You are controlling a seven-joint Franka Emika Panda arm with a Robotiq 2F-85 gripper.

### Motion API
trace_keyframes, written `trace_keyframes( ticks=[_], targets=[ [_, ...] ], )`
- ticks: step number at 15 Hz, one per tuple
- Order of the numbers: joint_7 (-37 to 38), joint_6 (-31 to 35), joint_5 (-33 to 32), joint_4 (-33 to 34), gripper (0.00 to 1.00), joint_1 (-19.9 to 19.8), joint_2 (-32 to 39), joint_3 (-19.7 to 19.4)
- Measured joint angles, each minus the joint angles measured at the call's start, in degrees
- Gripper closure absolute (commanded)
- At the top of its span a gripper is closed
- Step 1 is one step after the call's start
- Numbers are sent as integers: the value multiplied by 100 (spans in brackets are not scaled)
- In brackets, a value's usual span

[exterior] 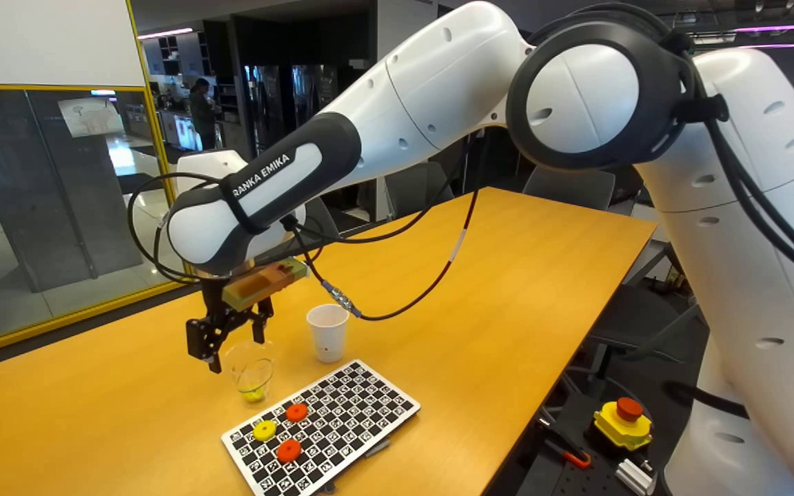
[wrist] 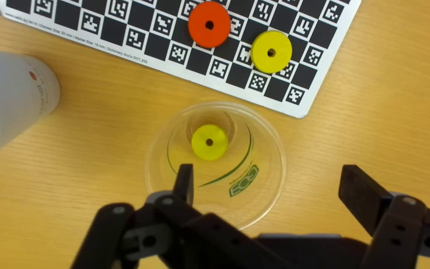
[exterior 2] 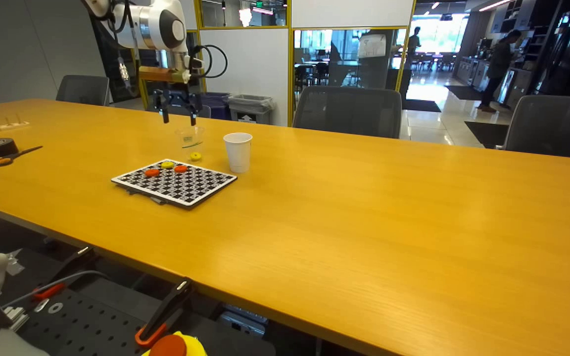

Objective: Put the orange rings inside the white cup and the yellow rings inside the clear cup

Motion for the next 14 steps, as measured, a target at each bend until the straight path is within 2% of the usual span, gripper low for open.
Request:
trace_keyframes(
  ticks=[4,11,14],
  targets=[
    [209,176,-215,-514,0,98,-221,-1],
    [828,921,-578,-1996,0,208,-973,-15],
    [916,1305,-577,-2416,0,177,-1075,-40]
  ],
)
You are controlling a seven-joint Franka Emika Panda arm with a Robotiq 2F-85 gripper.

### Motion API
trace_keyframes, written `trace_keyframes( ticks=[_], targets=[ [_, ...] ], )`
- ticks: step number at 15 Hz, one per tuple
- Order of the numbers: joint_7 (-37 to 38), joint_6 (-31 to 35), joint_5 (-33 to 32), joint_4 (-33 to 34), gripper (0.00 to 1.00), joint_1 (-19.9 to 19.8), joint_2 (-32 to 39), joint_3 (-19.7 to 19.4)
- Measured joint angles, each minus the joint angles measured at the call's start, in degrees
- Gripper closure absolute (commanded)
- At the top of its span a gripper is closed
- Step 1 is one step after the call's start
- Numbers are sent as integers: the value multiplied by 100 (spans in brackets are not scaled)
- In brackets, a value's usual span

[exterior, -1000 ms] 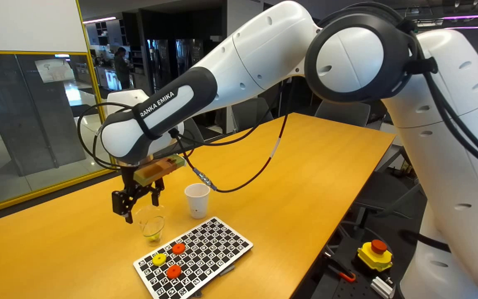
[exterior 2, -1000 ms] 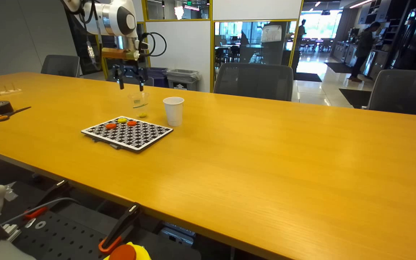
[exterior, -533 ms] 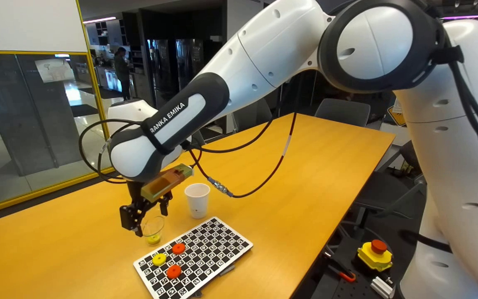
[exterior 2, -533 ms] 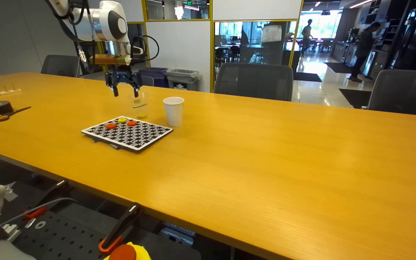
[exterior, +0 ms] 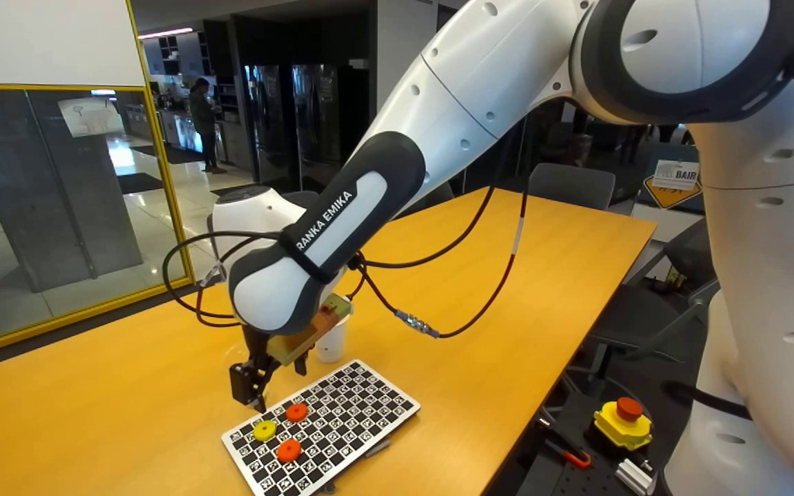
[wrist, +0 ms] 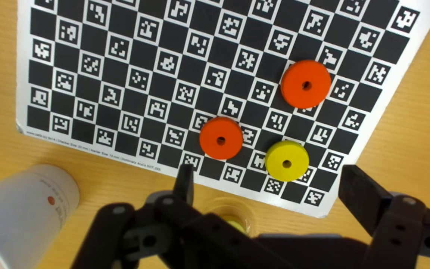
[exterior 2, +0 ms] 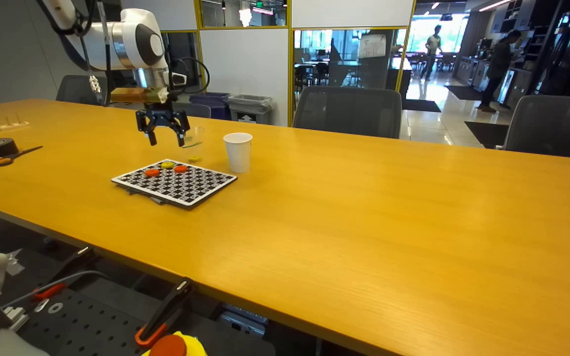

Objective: Put the orange rings inside the white cup and the yellow rings inside the clear cup

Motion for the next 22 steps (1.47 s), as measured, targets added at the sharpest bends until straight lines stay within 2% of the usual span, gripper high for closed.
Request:
trace_keyframes(
  ticks=[12,17,22],
  targets=[
    [-297,354,578,-144,0,-482,326,4],
    [-547,462,890,-69,0,-546,612,67],
    [-564,608,940,17,0,-550,805,71]
  ],
)
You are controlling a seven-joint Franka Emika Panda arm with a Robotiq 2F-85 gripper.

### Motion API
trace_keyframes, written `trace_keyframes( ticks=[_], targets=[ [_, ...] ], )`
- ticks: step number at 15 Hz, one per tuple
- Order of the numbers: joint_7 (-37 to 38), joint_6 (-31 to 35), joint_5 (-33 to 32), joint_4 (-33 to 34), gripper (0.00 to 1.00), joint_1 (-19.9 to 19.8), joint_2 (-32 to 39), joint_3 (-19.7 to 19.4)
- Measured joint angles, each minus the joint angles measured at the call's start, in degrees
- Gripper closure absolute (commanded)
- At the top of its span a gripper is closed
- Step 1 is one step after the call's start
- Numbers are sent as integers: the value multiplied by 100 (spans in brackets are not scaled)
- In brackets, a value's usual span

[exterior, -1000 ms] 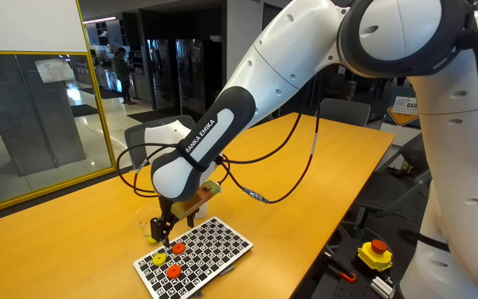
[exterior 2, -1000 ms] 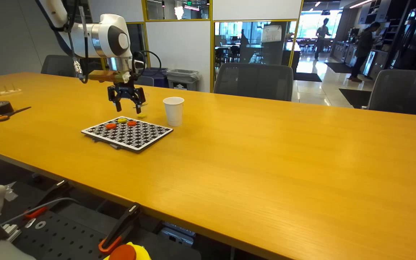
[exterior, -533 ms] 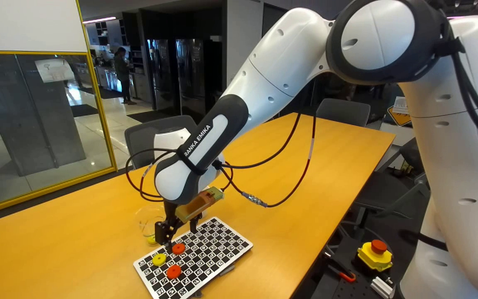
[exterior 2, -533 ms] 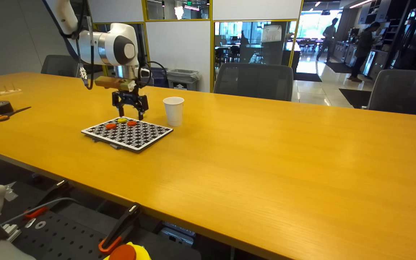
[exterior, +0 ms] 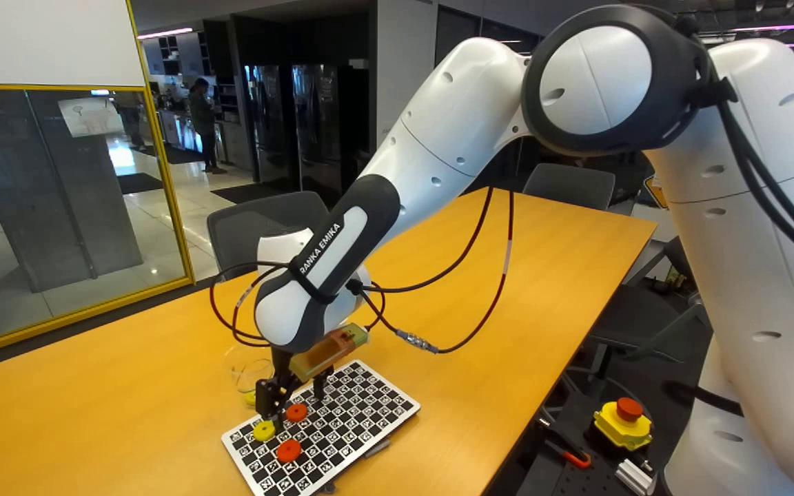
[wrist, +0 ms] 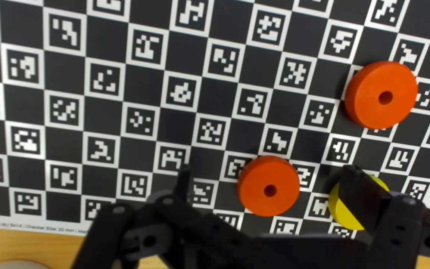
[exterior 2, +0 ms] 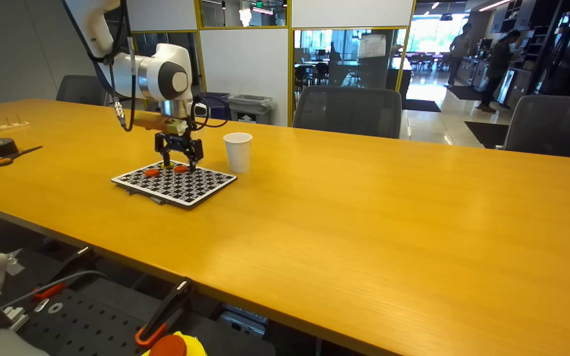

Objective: Put the orange rings inside the white cup and the yellow rings inside the clear cup

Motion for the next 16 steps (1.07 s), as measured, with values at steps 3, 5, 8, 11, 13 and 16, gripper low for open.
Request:
trace_keyframes(
  ticks=[3,5,8,11,13,16],
  targets=[
    [0,34,0,29,0,-1,32,0],
    [1,60,0,29,0,-1,32,-1],
    [1,106,0,29,32,-1,32,-3],
    [2,172,0,35,56,-1,30,-5],
    [2,204,0,36,71,-2,25,-27],
    [4,212,1,37,77,-14,-8,-52]
  ],
)
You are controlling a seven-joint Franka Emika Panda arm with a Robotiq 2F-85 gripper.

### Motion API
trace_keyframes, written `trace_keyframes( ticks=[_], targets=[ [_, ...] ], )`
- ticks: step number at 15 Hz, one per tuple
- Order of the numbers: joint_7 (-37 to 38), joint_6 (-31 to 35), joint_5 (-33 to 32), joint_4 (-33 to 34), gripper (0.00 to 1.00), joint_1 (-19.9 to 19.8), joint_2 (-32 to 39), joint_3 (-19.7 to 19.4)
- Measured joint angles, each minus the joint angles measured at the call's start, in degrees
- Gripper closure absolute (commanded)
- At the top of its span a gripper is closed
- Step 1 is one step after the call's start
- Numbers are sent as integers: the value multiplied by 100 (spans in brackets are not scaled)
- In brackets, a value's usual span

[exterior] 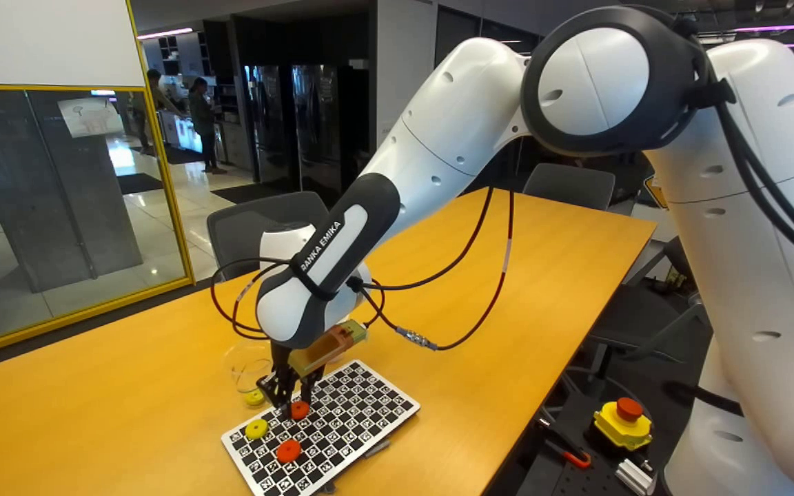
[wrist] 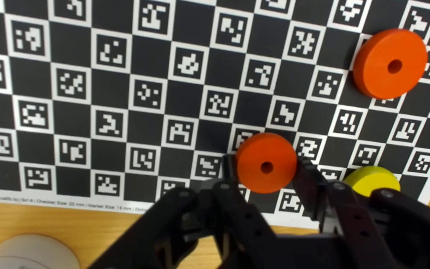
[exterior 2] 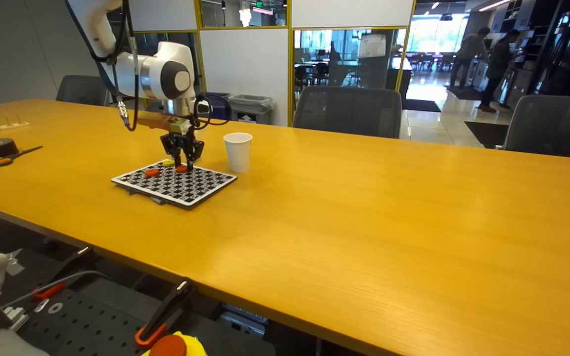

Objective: Put the orange rings inside the white cup and the yellow rings inside the clear cup

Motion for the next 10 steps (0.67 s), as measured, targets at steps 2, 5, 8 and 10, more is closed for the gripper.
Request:
trace_keyframes(
  ticks=[2,5,8,10],
  targets=[
    [1,6,0,-5,76,1,1,1],
    [33,6,0,-6,76,1,-17,-16],
    [75,-11,0,-28,76,0,-224,-96],
    [98,-66,-14,-58,76,0,-494,-191]
  ],
)
